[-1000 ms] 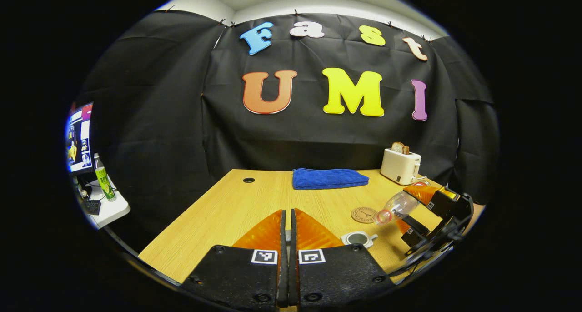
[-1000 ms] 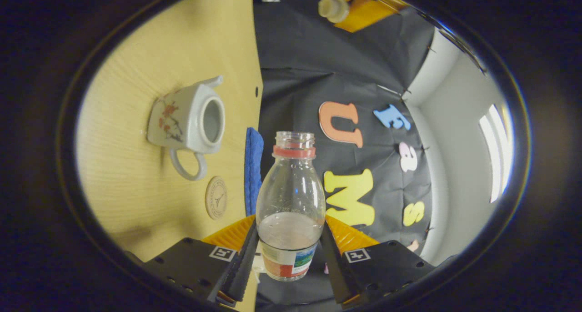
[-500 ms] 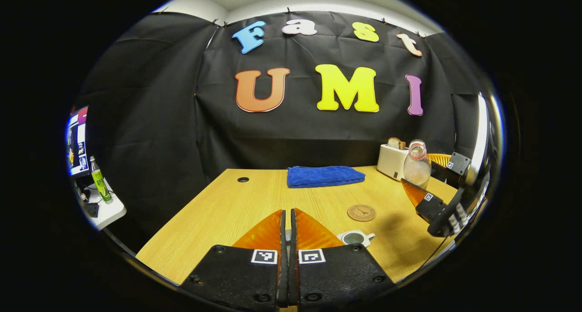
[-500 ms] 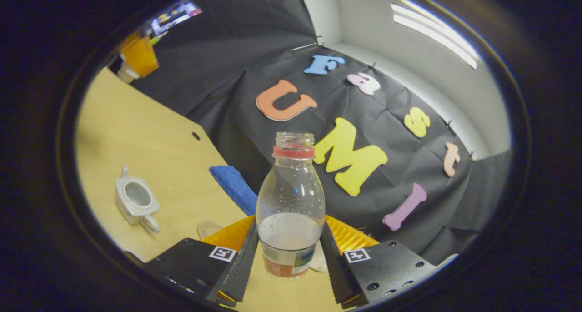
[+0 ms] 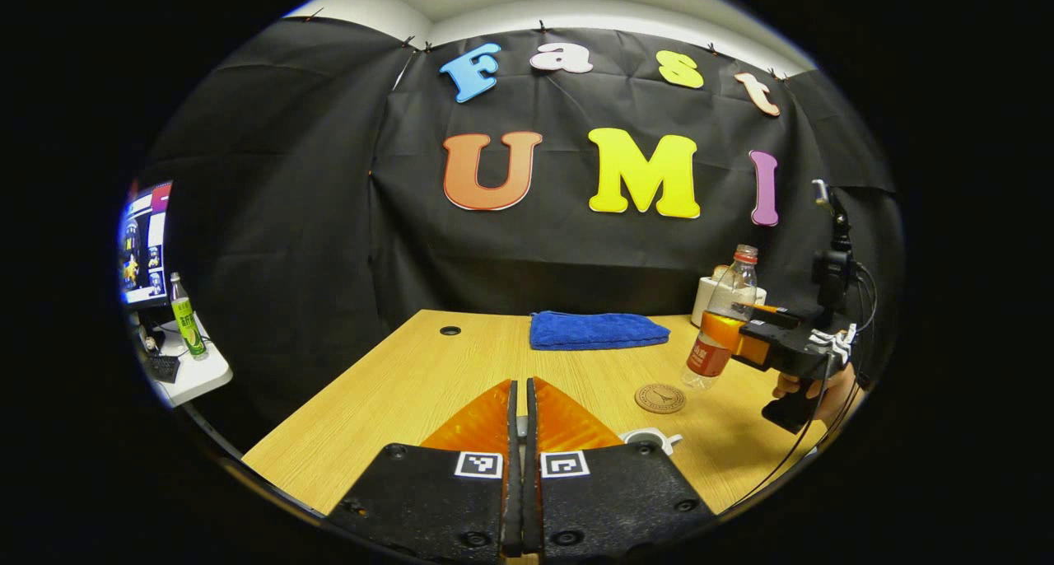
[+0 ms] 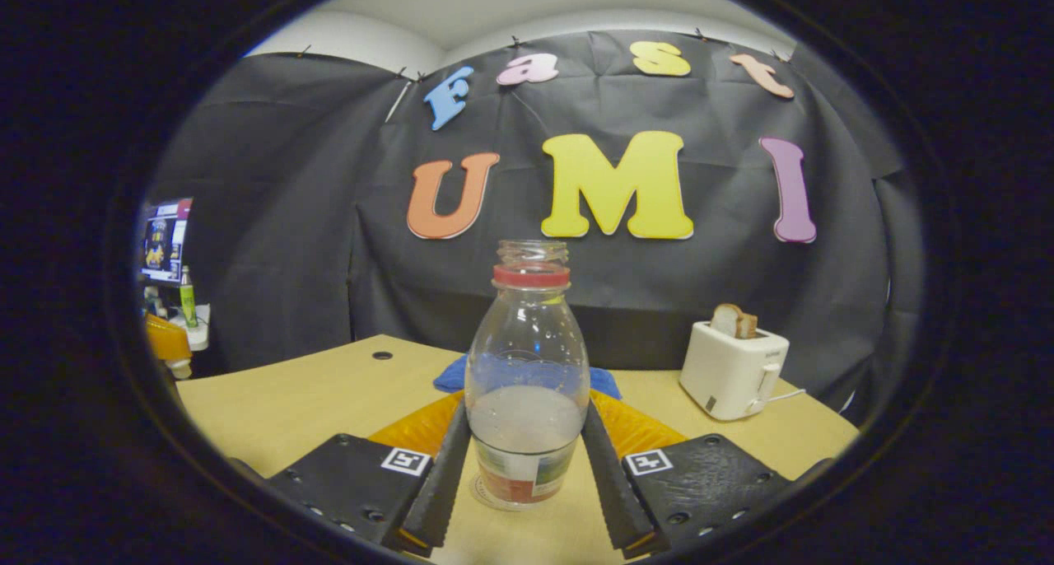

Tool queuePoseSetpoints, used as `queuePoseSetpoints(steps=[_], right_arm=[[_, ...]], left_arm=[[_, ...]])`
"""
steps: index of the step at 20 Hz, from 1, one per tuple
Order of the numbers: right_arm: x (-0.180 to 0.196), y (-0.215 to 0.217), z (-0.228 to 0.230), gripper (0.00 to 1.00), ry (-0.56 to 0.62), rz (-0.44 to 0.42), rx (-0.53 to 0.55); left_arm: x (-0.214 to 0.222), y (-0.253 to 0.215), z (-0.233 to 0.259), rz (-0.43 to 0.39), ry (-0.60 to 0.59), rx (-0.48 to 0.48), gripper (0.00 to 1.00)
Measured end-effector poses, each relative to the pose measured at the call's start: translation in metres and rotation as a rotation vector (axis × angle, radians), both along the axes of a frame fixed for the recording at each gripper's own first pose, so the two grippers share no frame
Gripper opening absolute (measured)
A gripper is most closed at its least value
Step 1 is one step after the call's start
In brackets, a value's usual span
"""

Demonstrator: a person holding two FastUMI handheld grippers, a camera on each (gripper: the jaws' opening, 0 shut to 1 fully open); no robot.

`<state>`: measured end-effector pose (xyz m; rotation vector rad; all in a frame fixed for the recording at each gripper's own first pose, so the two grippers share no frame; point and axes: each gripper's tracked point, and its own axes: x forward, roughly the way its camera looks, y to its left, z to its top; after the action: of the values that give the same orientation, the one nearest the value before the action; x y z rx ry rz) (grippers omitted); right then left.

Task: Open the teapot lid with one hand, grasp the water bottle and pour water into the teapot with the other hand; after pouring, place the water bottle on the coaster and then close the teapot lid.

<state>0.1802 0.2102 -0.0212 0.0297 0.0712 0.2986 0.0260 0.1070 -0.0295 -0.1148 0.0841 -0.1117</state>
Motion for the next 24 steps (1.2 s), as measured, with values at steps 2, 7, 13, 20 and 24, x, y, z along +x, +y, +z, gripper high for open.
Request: queuePoseSetpoints(steps=[2,7,13,20,24], right_arm=[[0.017,0.007,-0.015,0.71,0.022,-0.011,-0.015],[0.040,0.027,-0.042,0.72,0.056,-0.002,-0.042],[0.043,0.026,-0.052,0.75,0.055,-0.012,-0.065],[0.028,0.016,-0.020,0.97,-0.001,0.010,-0.044],[0.001,-0.010,0.010,0.95,-0.063,-0.020,-0.029]], left_arm=[[0.001,0.000,-0.004,-0.001,0.009,-0.001,0.03],[0.009,-0.005,-0.013,-0.010,0.034,0.005,0.03],[0.012,-0.018,-0.020,-0.035,0.050,0.022,0.03],[0.016,-0.030,-0.023,-0.048,0.054,0.046,0.03],[0.020,-0.054,-0.014,-0.115,-0.005,0.009,0.03]])
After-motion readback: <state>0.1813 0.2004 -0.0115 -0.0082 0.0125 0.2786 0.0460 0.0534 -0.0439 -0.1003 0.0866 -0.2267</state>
